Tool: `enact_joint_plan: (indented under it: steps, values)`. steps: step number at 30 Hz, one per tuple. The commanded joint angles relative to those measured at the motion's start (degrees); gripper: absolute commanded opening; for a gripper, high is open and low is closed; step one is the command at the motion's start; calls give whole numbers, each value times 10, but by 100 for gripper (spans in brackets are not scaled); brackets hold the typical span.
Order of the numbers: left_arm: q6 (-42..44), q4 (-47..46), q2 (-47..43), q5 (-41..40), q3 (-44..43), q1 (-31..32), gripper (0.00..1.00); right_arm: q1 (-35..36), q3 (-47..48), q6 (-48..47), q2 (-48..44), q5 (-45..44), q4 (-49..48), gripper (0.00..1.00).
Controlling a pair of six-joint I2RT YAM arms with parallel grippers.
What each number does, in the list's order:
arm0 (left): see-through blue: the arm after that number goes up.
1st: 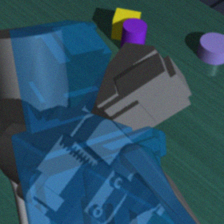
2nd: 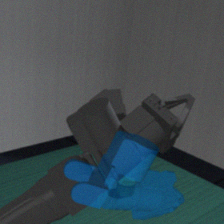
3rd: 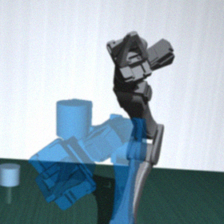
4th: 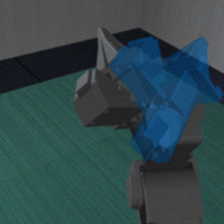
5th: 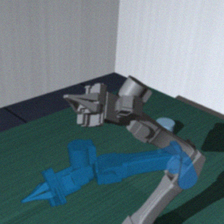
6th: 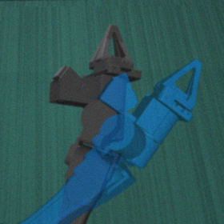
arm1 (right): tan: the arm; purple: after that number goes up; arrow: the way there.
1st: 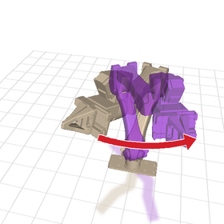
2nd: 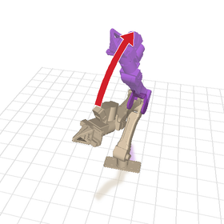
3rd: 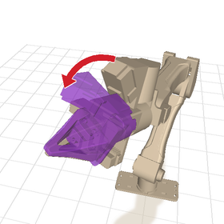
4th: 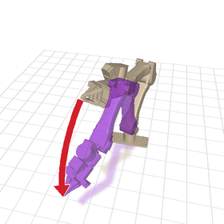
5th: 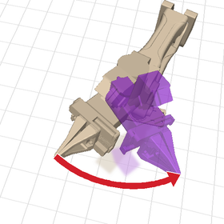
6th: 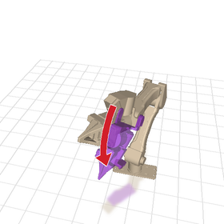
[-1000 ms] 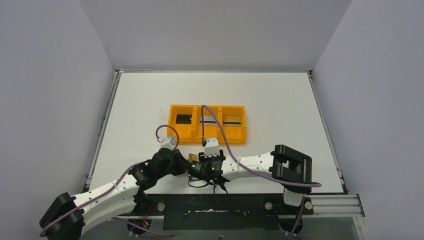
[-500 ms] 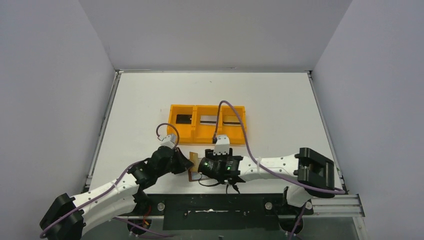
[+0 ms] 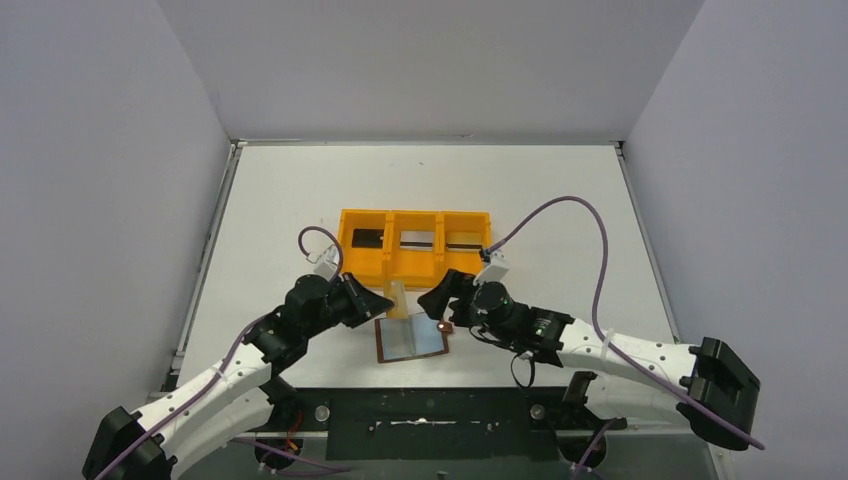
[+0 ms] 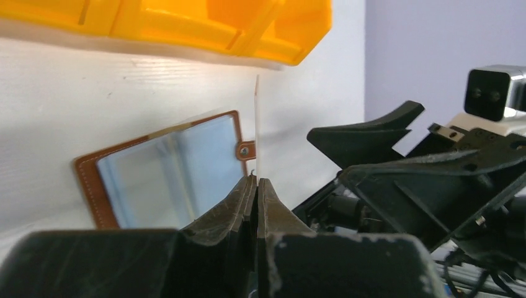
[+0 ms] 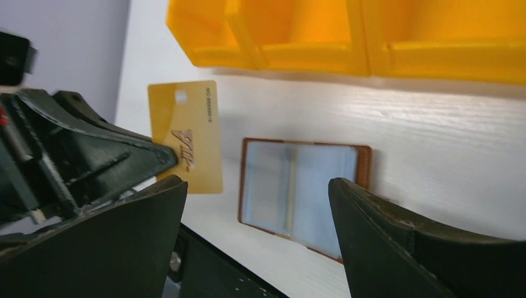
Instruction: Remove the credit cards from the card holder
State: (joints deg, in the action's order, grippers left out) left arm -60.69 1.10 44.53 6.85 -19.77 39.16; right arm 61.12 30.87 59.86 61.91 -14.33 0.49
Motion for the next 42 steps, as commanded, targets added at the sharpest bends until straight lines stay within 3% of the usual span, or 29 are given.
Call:
enact_joint_plan:
  steps: [1, 6, 19, 25, 35, 42]
  values:
    - [-49, -113, -6, 79, -2, -26, 0, -94, -2, -22, -25, 169, -108, 86]
    - [-65, -188, 4, 130, 10, -34, 0, -178, -40, 17, 2, 328, -232, 80]
    - [-83, -308, 59, 174, 18, -100, 0, -224, 45, 12, 158, 471, -375, 64]
    - [-93, -359, 90, 228, 25, -140, 0, -252, 49, 27, 194, 510, -411, 51]
    - [-100, -405, 130, 268, 31, -148, 0, -258, 55, 65, 235, 553, -490, 47]
    - [-110, -434, 140, 278, 43, -154, 0, -258, 61, 69, 248, 566, -495, 36]
